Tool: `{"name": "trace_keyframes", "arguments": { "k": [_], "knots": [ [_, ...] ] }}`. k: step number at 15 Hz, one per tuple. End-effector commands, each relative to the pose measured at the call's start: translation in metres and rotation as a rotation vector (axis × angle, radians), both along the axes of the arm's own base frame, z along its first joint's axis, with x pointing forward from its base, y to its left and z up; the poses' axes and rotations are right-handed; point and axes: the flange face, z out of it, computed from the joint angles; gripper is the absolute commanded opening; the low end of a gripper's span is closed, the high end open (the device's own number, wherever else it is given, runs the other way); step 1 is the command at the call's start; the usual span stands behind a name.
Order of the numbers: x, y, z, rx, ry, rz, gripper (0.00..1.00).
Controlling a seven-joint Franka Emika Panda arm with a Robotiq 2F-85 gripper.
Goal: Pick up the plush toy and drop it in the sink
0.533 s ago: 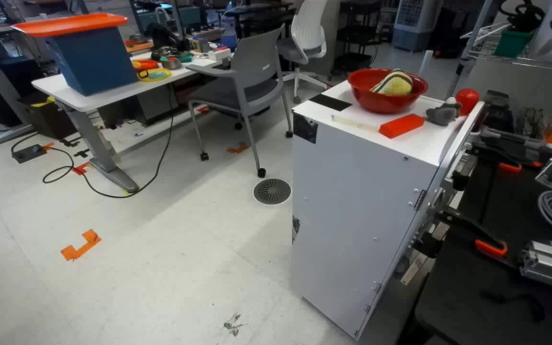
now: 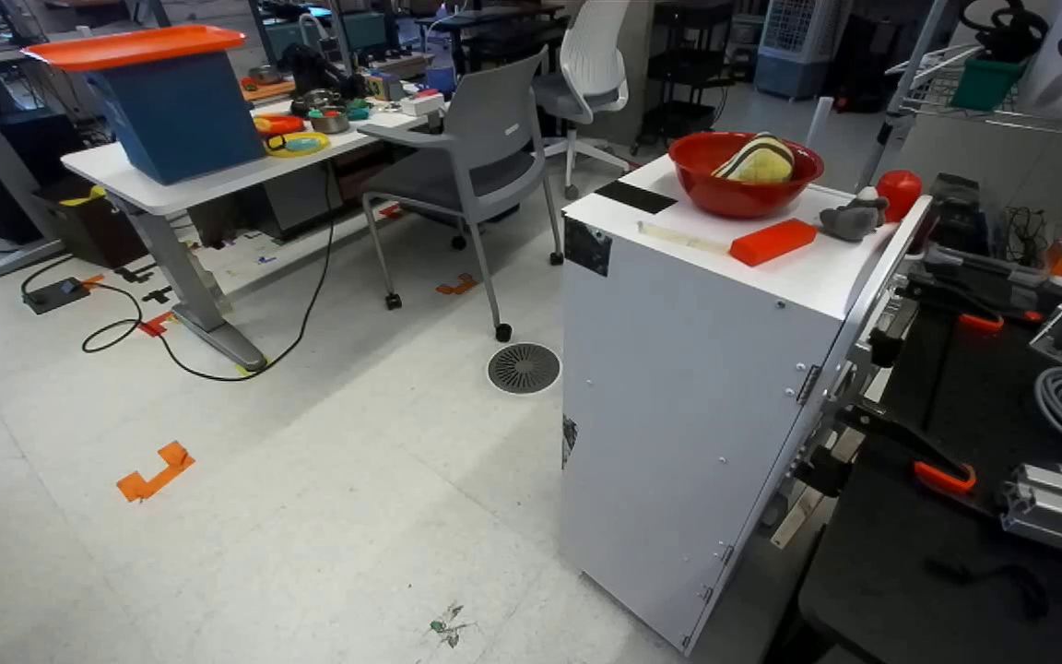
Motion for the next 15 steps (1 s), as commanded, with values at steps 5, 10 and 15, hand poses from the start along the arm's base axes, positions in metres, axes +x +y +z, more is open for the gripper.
{"name": "trace_keyframes", "arguments": {
  "k": [5,10,15],
  "knots": [
    [0.006,-0.004,0.008,-0.031,-0.037,-0.068,1.0],
    [0.028,-0.019,0.04,-0.045,-0.172,-0.205,1.0],
    [0.051,-0.04,0.056,-0.042,-0.203,-0.332,1.0]
  ]
}}
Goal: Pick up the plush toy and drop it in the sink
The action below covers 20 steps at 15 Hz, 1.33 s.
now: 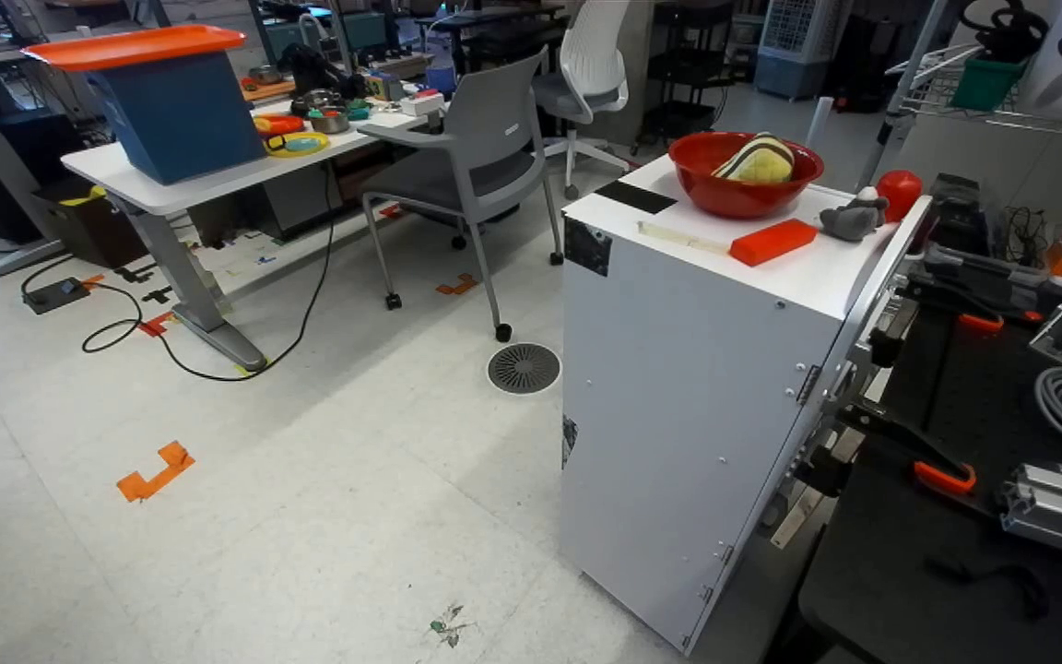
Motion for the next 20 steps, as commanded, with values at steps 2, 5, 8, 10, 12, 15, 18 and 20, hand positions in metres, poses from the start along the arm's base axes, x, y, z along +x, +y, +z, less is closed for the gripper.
{"name": "trace_keyframes", "arguments": {
  "k": [2,5,8,10,12,15,18,20],
  "knots": [
    [0.02,-0.01,0.005,-0.005,-0.001,-0.064,1.0],
    [0.014,-0.01,0.0,0.001,0.006,-0.045,1.0],
    [0.014,-0.01,-0.002,0.001,0.01,-0.045,1.0],
    [0.014,-0.01,-0.003,0.001,0.011,-0.045,1.0],
    [0.013,-0.013,-0.003,0.022,0.004,-0.036,1.0],
    [0.027,-0.01,-0.007,0.017,0.024,0.019,1.0],
    [0.044,-0.001,-0.022,-0.008,0.07,0.082,1.0],
    [0.058,0.007,-0.04,-0.015,0.114,0.124,1.0]
  ]
}}
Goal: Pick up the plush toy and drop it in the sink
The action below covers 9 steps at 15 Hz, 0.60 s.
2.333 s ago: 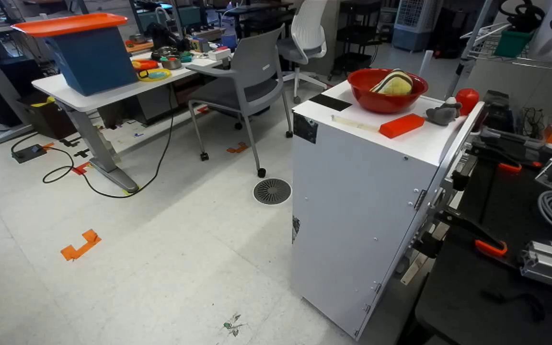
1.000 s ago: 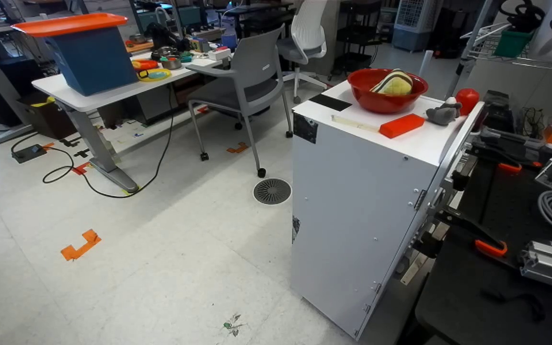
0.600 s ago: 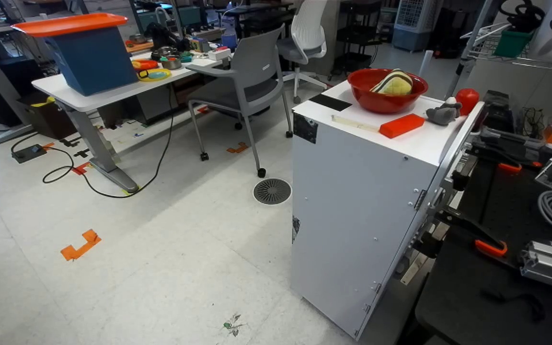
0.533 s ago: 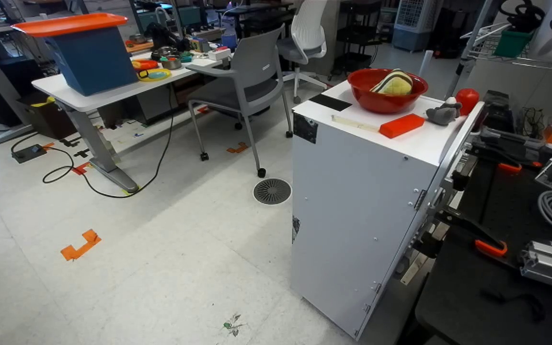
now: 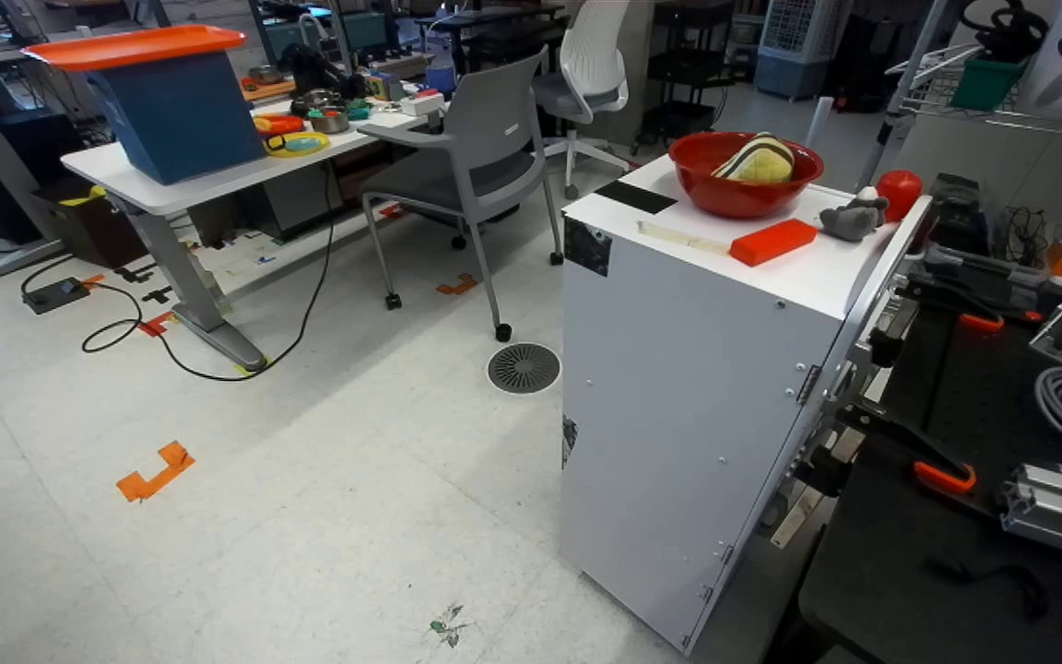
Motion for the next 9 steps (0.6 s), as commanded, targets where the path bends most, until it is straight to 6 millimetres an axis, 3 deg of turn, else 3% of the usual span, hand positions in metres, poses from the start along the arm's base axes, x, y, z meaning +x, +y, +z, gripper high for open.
{"name": "trace_keyframes", "arguments": {
  "k": [1,5,9],
  "knots": [
    [0.031,0.014,-0.024,-0.014,0.08,0.084,1.0],
    [0.052,0.03,-0.065,-0.013,0.177,0.154,1.0],
    [0.063,0.041,-0.093,-0.053,0.256,0.182,1.0]
  ]
}}
